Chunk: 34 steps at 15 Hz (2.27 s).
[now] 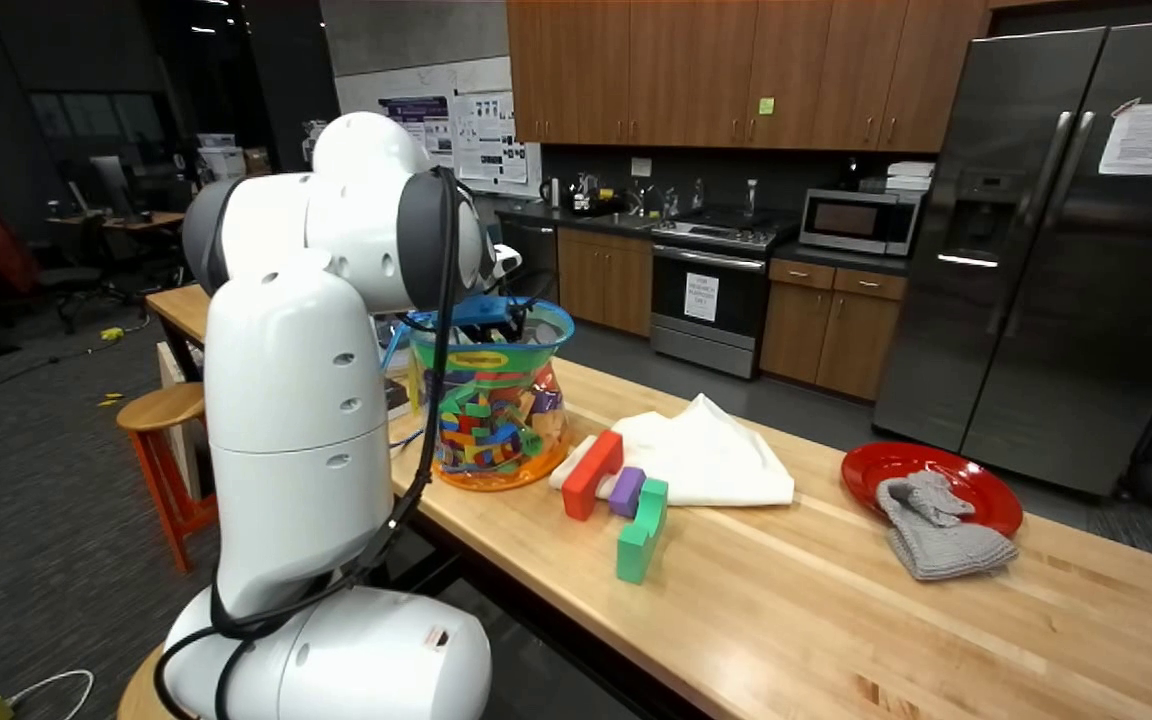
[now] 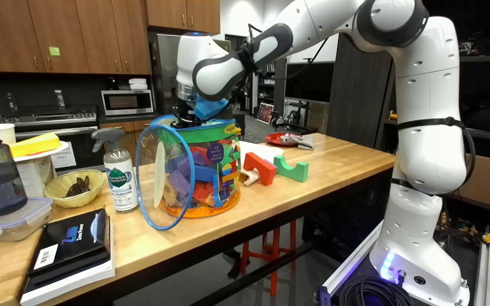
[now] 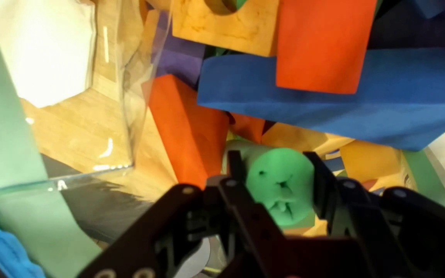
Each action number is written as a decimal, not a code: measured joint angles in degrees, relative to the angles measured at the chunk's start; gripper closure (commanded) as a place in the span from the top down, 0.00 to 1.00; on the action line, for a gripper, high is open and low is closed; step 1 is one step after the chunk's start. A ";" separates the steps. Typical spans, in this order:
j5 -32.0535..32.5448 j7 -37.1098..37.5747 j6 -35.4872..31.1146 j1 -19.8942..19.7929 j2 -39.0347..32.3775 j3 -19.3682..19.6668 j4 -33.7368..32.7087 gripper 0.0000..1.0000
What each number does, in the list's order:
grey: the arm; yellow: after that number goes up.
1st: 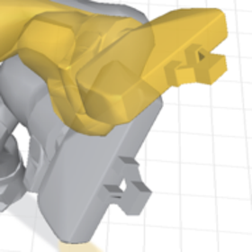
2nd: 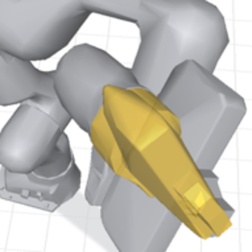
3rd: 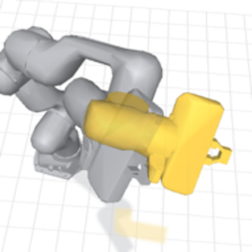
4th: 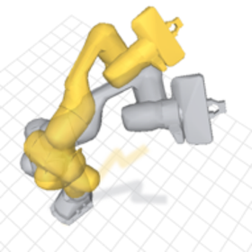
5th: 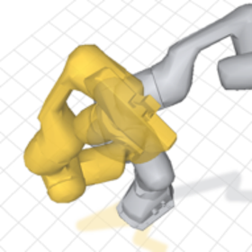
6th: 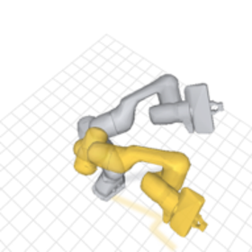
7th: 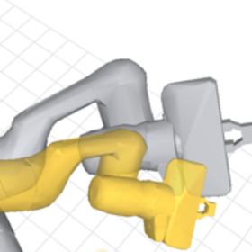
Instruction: Remove one green block from the bag
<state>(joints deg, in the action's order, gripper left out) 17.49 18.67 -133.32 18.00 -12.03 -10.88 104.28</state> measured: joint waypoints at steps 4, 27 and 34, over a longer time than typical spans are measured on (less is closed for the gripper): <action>-0.06 -0.01 0.90 -0.67 2.62 0.42 0.02 0.16; -0.01 0.35 6.13 -10.11 21.87 0.69 -0.11 0.16; -0.69 1.15 8.29 -13.02 28.30 1.28 6.23 0.16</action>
<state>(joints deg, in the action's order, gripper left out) 16.80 19.82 -125.02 4.99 16.28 -9.60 110.51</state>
